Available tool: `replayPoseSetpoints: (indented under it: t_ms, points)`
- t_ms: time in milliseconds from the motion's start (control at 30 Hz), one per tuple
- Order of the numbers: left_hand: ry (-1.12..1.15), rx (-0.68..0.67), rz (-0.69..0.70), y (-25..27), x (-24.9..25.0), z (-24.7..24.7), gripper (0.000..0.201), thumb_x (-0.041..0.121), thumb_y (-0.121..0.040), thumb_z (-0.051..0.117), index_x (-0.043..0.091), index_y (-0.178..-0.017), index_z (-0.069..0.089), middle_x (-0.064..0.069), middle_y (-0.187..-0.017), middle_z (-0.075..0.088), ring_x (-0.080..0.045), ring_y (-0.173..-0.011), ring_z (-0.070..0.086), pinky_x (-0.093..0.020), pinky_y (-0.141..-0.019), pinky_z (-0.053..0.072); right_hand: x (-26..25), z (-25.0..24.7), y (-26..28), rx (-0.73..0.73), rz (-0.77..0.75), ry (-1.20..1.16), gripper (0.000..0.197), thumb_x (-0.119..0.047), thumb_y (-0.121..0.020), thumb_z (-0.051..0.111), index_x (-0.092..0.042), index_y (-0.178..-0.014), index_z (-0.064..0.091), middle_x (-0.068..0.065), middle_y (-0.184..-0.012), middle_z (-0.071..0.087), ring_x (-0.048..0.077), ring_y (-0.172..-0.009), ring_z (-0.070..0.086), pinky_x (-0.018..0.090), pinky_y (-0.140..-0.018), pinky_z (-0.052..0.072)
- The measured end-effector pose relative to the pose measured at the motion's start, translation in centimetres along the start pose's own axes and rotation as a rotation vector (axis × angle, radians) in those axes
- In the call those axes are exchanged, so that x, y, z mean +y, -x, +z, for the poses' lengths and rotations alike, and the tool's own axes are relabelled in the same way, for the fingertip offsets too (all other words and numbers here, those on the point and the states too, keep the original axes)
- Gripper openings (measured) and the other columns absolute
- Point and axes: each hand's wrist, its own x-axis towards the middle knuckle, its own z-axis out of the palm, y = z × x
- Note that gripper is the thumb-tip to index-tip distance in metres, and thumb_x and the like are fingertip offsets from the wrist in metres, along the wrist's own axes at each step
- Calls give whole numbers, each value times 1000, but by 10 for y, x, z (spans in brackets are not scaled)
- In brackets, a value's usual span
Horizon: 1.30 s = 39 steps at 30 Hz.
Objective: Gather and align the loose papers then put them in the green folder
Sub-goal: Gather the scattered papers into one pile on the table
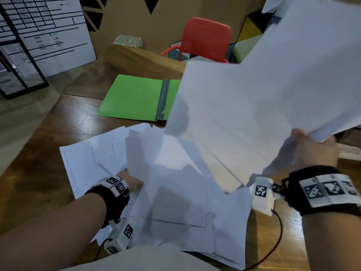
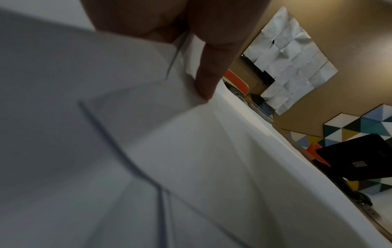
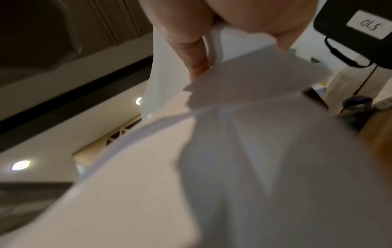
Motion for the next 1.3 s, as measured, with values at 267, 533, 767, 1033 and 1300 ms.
replayPoseSetpoints:
  t_ms: [267,533,767,1033,1300]
  points:
    - [699,29,-159,-47,-21,8,128,84,-32,59,9,-134,46,-14,-138,50,-34,-122,50,-43,-108,35,91,53,25,-439,227,353,28,-11,-80,66,5,-103,62,18,-90,63,29,-84,58,34,-75,44]
    - [222,-45,-144,-9,1,-6,64,43,-89,51,-3,-133,44,-17,-139,47,-34,-126,48,-33,-107,36,95,77,41,-679,234,507,15,-17,-84,65,-7,-90,55,3,-71,57,13,-62,51,18,-47,42]
    - [42,-70,-96,-4,8,-14,59,36,-87,57,2,-133,46,-15,-137,50,-31,-125,47,-28,-93,36,103,98,41,-485,258,341,76,-9,-75,74,-22,-135,28,17,-114,56,30,-90,54,32,-74,44]
    - [124,-157,-139,-16,6,-19,58,33,-73,72,2,-119,55,-12,-113,61,-30,-101,58,-32,-90,45,109,103,42,-474,197,433,96,-4,-74,70,-39,-142,13,14,-137,41,36,-118,49,42,-90,45]
    - [-82,-149,-88,-18,2,-20,61,32,-74,71,3,-124,54,-15,-125,59,-33,-112,56,-38,-100,44,103,108,42,-627,47,716,81,-14,-84,61,-42,-145,16,12,-128,42,28,-91,57,31,-80,45]
